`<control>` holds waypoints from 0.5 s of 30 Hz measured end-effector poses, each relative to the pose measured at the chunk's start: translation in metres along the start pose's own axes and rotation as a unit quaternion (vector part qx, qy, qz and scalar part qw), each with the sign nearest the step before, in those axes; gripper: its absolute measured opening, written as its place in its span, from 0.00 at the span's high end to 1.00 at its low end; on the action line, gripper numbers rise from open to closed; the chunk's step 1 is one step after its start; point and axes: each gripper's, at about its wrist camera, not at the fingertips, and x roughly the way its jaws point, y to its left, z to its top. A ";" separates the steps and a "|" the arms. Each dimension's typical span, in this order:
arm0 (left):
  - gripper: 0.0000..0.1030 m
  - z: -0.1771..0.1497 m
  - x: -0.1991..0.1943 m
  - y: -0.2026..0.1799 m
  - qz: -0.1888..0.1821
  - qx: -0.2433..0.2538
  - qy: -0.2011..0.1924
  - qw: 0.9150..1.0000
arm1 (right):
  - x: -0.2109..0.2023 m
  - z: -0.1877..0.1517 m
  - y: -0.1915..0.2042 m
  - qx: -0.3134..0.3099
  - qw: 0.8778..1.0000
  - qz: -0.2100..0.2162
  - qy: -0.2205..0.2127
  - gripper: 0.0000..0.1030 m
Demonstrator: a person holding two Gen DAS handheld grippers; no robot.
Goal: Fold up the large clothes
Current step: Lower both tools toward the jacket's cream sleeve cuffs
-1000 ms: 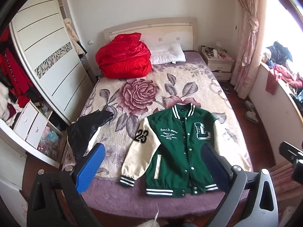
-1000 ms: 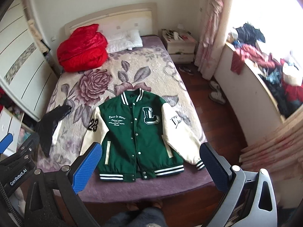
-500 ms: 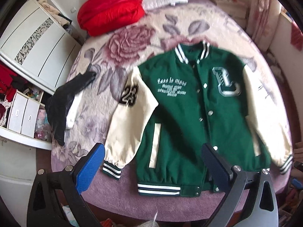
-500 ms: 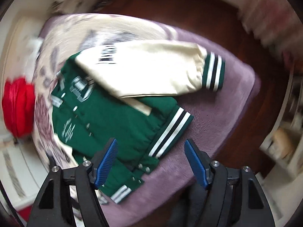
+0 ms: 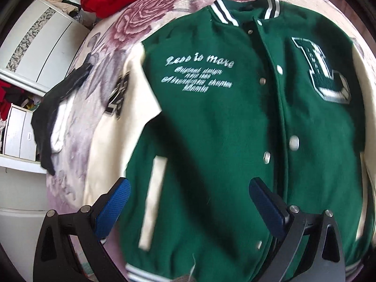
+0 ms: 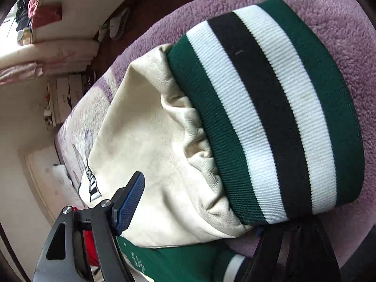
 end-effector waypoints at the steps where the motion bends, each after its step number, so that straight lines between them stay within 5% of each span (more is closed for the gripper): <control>1: 0.00 0.007 0.004 -0.005 -0.001 0.000 -0.007 1.000 | 0.002 -0.001 0.000 0.005 1.000 0.004 -0.009 0.26; 2: 0.00 0.014 0.007 -0.011 -0.002 0.001 -0.015 1.000 | 0.004 -0.001 0.002 0.006 1.000 0.000 -0.016 0.30; 3: 0.00 0.022 0.009 -0.015 -0.006 0.000 -0.025 1.000 | 0.003 -0.001 0.004 0.003 1.000 -0.005 -0.025 0.54; 4: 0.00 0.026 0.010 -0.015 -0.011 -0.003 -0.029 1.000 | 0.001 -0.002 0.008 -0.008 0.999 -0.008 -0.032 0.88; 5: 0.00 0.031 0.011 -0.017 -0.015 -0.006 -0.030 0.999 | -0.004 -0.004 0.015 -0.020 0.999 0.017 -0.032 0.89; 11: 0.00 0.031 0.024 0.031 -0.001 -0.034 -0.022 0.999 | -0.044 -0.030 0.127 -0.126 0.989 0.011 -0.080 0.91; 15: 0.00 0.017 0.035 0.085 0.020 -0.057 -0.011 0.998 | -0.053 -0.092 0.227 -0.245 0.966 0.022 -0.082 0.91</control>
